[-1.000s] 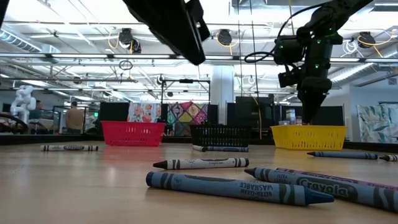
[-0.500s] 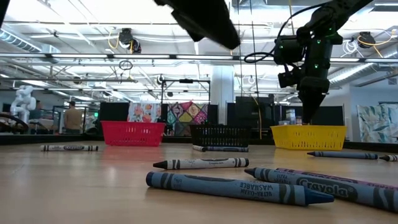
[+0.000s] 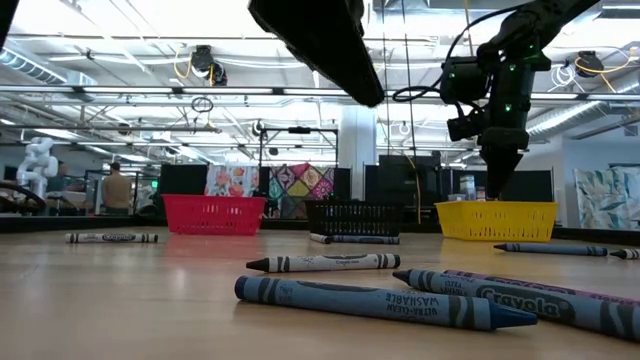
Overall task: Sort crayons
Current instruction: Put the blue crayon into the red bin, then put the violet crayon into the black bin
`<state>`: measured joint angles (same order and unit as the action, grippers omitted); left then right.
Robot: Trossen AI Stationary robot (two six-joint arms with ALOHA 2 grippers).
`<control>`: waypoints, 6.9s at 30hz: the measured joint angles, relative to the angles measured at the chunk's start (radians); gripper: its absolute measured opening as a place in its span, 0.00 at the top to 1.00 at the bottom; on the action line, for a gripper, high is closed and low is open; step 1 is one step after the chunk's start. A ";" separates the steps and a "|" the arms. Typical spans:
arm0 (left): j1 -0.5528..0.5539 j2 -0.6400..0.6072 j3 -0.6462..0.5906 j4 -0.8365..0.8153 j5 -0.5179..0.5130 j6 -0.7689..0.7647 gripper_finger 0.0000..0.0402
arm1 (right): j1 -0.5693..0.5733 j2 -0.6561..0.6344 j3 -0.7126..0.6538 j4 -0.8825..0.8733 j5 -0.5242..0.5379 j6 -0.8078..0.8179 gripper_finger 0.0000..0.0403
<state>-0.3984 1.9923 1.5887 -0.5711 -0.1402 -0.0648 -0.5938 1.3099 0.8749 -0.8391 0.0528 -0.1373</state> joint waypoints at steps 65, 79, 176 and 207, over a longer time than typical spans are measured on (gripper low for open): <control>-0.142 0.225 0.002 0.097 0.022 -0.282 0.68 | 0.000 0.000 0.000 -0.013 0.050 0.162 0.77; -0.149 0.237 0.004 0.045 0.133 -0.321 0.96 | 0.000 0.000 0.000 -0.037 0.050 0.176 0.77; 0.959 -0.411 -0.505 -0.145 0.027 0.446 0.82 | 0.009 -0.016 0.006 -0.143 0.047 0.272 0.77; 0.625 -0.581 -0.452 -0.299 0.032 0.370 0.82 | 0.702 -0.196 0.071 -0.255 -0.133 1.198 0.77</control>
<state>0.2264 1.4117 1.1362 -0.8705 -0.1081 0.3052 0.1086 1.1141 0.9463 -1.0939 -0.0803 1.0611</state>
